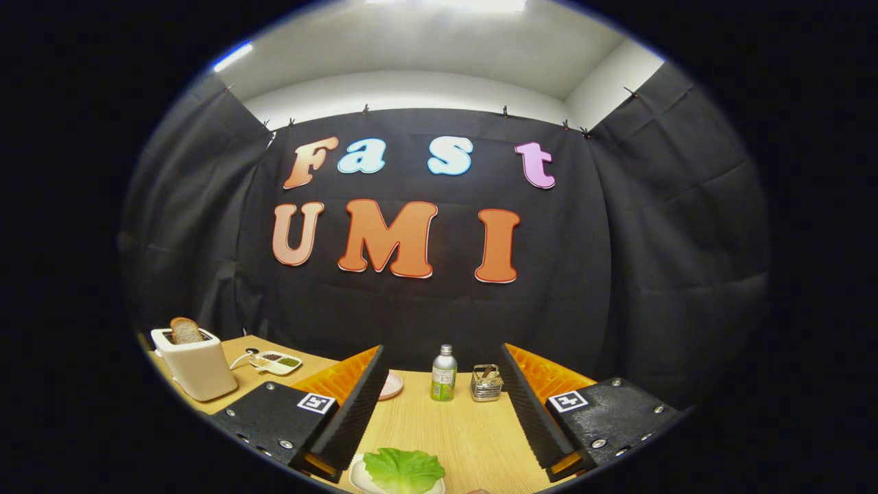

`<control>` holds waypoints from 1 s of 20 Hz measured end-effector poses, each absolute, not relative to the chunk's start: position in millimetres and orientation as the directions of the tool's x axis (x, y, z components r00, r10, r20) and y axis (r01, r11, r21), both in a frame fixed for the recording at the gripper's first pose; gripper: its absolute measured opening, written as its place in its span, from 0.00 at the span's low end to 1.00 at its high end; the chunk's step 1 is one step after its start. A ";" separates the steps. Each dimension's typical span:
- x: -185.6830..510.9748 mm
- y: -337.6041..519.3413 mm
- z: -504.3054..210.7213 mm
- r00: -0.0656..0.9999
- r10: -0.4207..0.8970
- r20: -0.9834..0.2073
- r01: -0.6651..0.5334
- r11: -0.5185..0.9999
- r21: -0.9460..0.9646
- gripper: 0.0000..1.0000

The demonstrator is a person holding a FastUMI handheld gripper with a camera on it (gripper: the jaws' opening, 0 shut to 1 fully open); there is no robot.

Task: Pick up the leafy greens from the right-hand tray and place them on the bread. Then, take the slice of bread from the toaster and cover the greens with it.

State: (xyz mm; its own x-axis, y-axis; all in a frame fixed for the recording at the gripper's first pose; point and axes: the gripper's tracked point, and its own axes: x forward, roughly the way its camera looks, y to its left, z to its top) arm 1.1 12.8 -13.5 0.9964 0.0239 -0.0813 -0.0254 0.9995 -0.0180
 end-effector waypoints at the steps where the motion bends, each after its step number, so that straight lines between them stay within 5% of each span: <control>1: 2.1 15.7 -16.4 0.995 0.034 -0.094 -0.036 0.999 -0.012 0.97; 9: 5.8 33.0 -57.4 0.960 0.108 -0.260 -0.108 0.994 0.013 0.97; 20: -6.7 49.6 -158.5 0.754 0.169 -0.634 -0.155 0.985 0.078 0.98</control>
State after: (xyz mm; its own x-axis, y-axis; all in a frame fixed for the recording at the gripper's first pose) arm -6.7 49.6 -158.5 0.7543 0.1692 -0.6343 -0.1554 0.9848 0.0778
